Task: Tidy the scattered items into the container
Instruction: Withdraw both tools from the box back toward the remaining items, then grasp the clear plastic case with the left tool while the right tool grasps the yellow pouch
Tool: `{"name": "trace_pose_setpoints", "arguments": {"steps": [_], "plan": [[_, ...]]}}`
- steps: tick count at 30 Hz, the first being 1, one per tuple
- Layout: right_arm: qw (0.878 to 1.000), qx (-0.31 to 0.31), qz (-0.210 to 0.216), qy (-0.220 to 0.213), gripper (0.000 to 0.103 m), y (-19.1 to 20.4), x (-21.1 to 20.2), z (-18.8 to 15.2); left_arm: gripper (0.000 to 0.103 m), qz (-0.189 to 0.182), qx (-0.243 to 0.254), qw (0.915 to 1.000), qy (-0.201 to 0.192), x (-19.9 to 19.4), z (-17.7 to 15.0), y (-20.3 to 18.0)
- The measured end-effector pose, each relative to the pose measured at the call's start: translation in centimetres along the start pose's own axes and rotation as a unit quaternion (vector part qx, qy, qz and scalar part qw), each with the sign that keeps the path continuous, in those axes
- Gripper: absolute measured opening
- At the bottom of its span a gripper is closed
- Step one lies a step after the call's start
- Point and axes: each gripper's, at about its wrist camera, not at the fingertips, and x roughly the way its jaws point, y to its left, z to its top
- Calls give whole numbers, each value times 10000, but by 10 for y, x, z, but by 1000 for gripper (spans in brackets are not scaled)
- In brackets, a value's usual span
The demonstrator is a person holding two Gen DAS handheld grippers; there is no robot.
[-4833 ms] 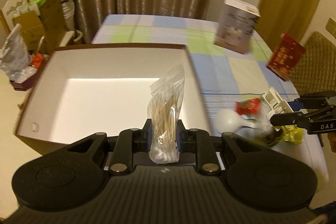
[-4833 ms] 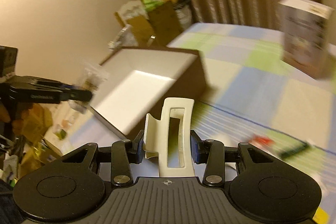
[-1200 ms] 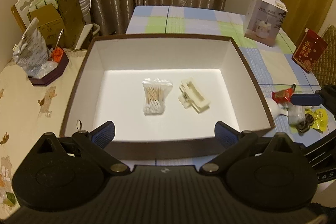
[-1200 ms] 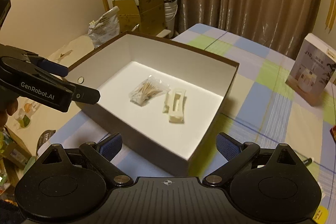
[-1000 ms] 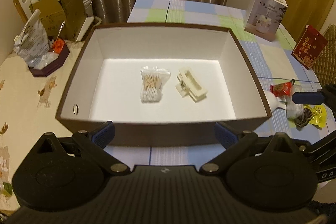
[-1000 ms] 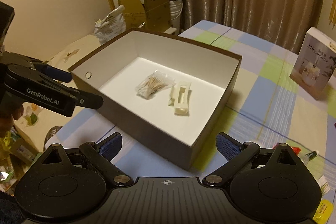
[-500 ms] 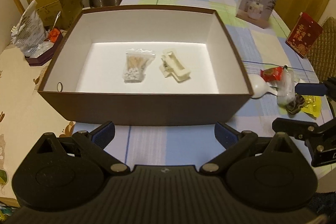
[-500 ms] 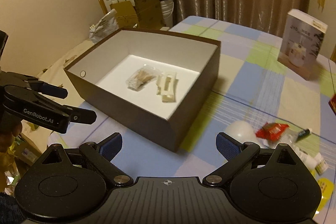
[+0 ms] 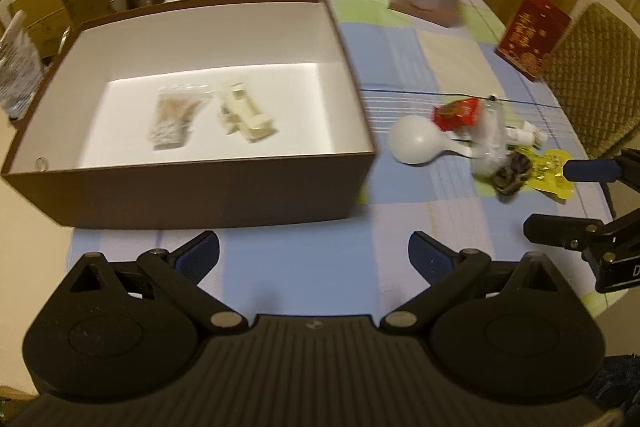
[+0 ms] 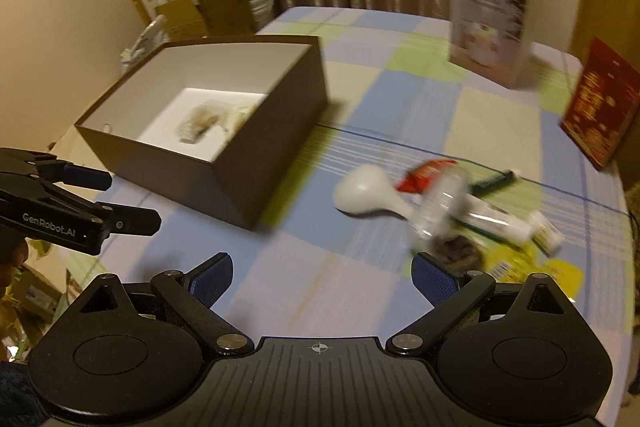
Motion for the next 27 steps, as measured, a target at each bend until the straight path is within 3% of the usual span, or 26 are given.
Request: {"name": "trace_pose_setpoints", "arguments": {"steps": [12, 27], "plan": [[9978, 471, -471, -36, 101, -63, -31, -25, 99, -374, 506, 9980, -15, 15, 12, -72], [9900, 1317, -499, 85, 101, -138, -31, -45, 93, -621, 733, 9953, 124, 45, 24, -125]]}}
